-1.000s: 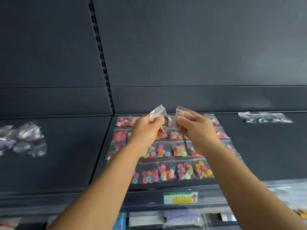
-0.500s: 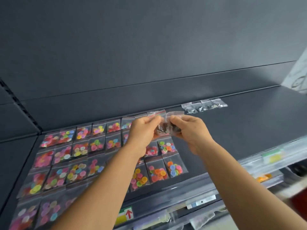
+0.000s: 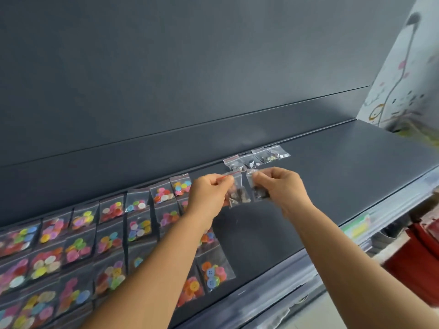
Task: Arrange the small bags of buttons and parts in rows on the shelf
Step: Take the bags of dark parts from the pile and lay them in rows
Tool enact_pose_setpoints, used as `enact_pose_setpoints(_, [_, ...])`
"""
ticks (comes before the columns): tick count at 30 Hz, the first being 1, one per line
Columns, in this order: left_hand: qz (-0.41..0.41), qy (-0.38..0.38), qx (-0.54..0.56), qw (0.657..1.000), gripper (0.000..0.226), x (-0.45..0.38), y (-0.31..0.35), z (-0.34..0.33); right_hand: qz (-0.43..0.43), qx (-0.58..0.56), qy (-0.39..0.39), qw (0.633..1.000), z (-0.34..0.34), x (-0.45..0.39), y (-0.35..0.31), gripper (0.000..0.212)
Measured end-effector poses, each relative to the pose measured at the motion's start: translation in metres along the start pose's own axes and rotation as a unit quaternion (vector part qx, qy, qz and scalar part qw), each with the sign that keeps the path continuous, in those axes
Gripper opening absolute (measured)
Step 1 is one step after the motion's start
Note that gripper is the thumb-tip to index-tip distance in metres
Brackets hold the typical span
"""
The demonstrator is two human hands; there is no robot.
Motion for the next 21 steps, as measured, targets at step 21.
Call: enact_pose_setpoints(21, [-0.145, 0.144, -0.406, 0.891, 0.033, -0.017, 0.014, -0.089, 0.283, 0.348, -0.206, 0.87, 0.015, -0.083, 0.015, 0.028])
Point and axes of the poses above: each hand's wrist, its own x-axis away from the middle knuckle, its own z-axis out of the back of the hand, y = z × x, the point moved 9 cm from there along -x, towards the middle knuckle, and after that the axes turned 5 degrees about z, right-handed, at the moved point
